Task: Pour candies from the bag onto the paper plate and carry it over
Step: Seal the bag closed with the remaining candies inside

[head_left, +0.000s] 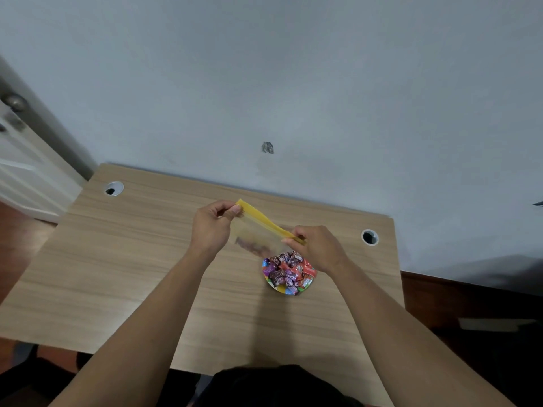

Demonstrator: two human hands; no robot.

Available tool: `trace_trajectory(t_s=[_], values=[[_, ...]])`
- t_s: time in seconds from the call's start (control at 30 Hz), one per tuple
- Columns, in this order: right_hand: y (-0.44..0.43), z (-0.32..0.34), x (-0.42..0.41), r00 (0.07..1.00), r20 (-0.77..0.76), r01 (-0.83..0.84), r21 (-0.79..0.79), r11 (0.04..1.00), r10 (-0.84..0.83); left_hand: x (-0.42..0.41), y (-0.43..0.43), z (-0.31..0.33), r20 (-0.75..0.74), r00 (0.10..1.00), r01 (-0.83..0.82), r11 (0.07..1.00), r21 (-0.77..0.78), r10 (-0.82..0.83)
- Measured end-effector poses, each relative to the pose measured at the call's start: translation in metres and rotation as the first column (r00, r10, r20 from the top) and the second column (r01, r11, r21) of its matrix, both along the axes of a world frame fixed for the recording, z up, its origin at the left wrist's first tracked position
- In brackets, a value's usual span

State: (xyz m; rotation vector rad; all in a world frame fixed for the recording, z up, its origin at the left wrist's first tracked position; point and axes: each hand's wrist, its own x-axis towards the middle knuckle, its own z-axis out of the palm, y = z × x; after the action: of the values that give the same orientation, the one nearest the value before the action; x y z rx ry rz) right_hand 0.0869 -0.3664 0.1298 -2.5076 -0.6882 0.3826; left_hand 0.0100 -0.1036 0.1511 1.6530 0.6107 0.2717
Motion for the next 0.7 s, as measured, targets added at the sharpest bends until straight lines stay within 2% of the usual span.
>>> trace_trajectory(t_s=[0.4, 0.7], values=[[0.000, 0.004, -0.006, 0.999, 0.034, -0.021, -0.005, 1.000, 0.021, -0.003, 0.007, -0.007, -0.057, 0.984, -0.177, 0.966, -0.187, 0.170], [0.011, 0.011, 0.001, 0.988, 0.152, -0.012, -0.080, 0.997, 0.024, -0.009, 0.015, -0.011, -0.148, 0.968, -0.237, 0.936, -0.261, 0.204]])
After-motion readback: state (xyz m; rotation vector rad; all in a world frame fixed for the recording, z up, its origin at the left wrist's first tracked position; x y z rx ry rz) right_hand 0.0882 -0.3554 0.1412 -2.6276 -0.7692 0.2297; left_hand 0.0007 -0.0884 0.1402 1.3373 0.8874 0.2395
